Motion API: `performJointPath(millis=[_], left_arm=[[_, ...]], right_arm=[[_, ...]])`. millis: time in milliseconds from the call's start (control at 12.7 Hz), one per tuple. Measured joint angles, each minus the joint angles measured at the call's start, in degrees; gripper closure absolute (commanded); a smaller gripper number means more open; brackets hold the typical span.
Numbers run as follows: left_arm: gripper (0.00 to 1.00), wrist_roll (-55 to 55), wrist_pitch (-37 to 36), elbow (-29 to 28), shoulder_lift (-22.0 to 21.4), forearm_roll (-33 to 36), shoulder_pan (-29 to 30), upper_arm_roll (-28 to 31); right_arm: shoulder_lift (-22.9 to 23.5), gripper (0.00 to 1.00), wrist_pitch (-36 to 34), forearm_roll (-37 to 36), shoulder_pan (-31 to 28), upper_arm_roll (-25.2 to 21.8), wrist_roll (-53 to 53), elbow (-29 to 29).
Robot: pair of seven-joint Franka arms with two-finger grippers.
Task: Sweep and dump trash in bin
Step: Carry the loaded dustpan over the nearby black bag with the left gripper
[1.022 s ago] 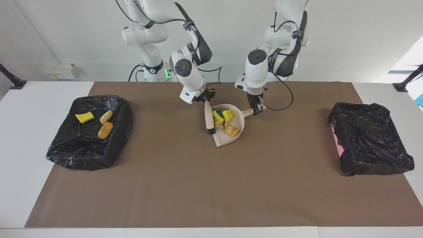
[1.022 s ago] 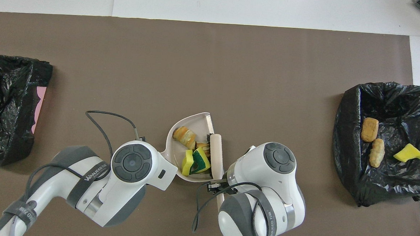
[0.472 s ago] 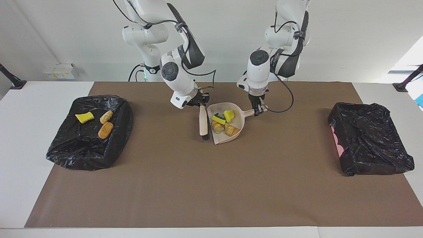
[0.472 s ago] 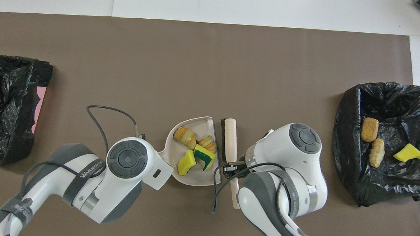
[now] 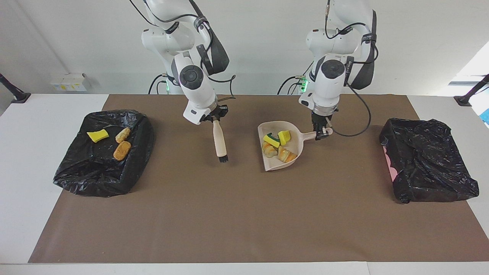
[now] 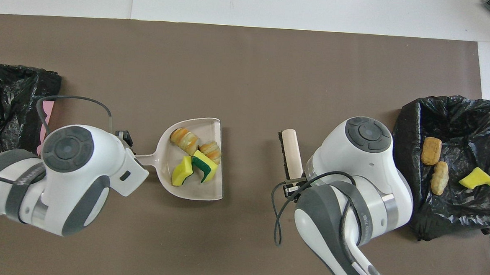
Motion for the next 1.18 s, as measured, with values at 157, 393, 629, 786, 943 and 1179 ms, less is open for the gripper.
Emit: performJointPath(millis=[157, 393, 629, 786, 943, 1179], left_arm=[[1.0, 7.7, -1.2, 0.5, -2.7, -0.7, 0.0, 6.1], [1.0, 18.5, -4.5, 3.9, -4.3, -3.4, 0.1, 17.0], [1.0, 23.1, -8.4, 9.2, -3.6, -4.1, 0.3, 27.5], [1.0, 26.9, -9.8, 14.9, -0.9, -4.2, 0.4, 34.7], [1.0, 31.0, -10.3, 21.3, 3.2, -4.8, 0.5, 40.7], [1.0, 42.4, -7.5, 28.1, 9.1, -5.3, 2.3, 46.2]], right_arm=[[-0.1, 1.0, 0.7, -0.3, 2.3, 0.4, 4.3, -0.1], [-0.2, 1.0, 2.7, -0.4, 8.9, 0.7, 14.0, -0.6], [0.2, 1.0, 5.7, -0.4, 15.5, 0.9, 22.7, -1.5], [1.6, 1.0, 8.8, -0.3, 18.9, 0.9, 27.1, -1.9], [4.1, 1.0, 11.6, -0.3, 21.9, 1.0, 29.7, -1.8], [8.5, 0.64, 12.8, -0.3, 25.6, 0.9, 33.5, 0.6]])
